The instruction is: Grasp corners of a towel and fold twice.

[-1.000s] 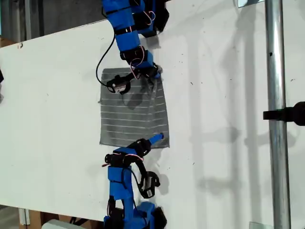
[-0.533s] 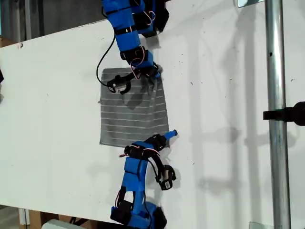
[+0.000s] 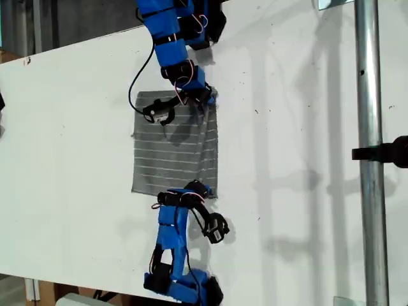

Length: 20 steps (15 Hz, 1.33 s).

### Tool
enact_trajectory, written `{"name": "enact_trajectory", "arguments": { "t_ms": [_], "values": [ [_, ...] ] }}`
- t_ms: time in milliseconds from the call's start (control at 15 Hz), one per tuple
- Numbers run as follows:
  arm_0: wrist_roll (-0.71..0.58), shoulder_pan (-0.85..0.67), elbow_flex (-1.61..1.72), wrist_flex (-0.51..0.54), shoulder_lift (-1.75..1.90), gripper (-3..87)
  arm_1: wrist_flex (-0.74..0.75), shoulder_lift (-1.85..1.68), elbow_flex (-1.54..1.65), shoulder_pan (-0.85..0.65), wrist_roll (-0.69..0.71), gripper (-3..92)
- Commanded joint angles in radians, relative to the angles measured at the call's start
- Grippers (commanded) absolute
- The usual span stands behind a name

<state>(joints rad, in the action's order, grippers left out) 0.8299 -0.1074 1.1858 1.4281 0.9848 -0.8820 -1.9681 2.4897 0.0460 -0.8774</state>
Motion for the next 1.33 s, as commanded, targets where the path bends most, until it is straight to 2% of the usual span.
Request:
{"name": "enact_trajectory", "arguments": {
  "t_ms": [0, 67, 267, 400, 467, 533, 600, 667, 733, 800, 867, 1000, 1133, 1267],
  "values": [
    [-0.051, -0.038, -0.195, 0.183, 0.097, -3.0, 0.008, -0.044, -0.003, 0.008, 0.008, -0.2],
    [-0.072, -0.035, -0.273, 0.23, 0.147, -3.1, 0.008, -0.044, -0.003, 0.008, 0.009, -0.2],
    [-0.08, -0.025, -0.233, 0.241, 0.301, -2.9, 0.009, -0.046, -0.003, 0.006, 0.009, -0.2],
    [-0.077, 0.0, -0.224, 0.253, 0.304, 10.6, 0.009, -0.046, -0.003, 0.005, 0.009, -0.2],
    [-0.06, 0.003, -0.222, 0.255, 0.313, 7.3, 0.009, -0.046, -0.003, 0.005, 0.009, -0.2],
    [-0.063, 0.009, -0.219, 0.255, 0.328, 18.1, 0.009, -0.046, -0.003, 0.005, 0.009, -0.2],
    [-0.06, 0.014, -0.218, 0.256, 0.354, 34.1, 0.009, -0.046, -0.003, 0.005, 0.009, -0.2],
    [-0.063, 0.014, -0.216, 0.256, 0.383, 29.7, 0.009, -0.046, -0.003, 0.005, 0.009, -0.2],
    [-0.046, 0.002, -0.207, 0.258, 0.408, 20.5, 0.009, -0.046, -0.003, 0.005, 0.009, -0.2],
    [-0.044, -0.006, -0.183, 0.258, 0.428, 20.3, 0.009, -0.046, -0.003, 0.003, 0.009, -0.2],
    [-0.043, -0.008, -0.167, 0.258, 0.437, 26.9, 0.009, -0.046, -0.003, 0.003, 0.009, -0.2],
    [-0.046, 0.014, -0.138, 0.256, 0.43, 31.8, 0.009, -0.046, -0.003, 0.003, 0.009, -0.2],
    [-0.063, 0.043, -0.028, 0.252, 0.377, 41.3, 0.009, -0.046, -0.003, 0.006, 0.009, -0.2],
    [-0.049, 0.071, 0.035, 0.222, 0.264, 43.5, 0.009, -0.046, -0.003, 0.005, 0.009, -0.2]
  ]
}}
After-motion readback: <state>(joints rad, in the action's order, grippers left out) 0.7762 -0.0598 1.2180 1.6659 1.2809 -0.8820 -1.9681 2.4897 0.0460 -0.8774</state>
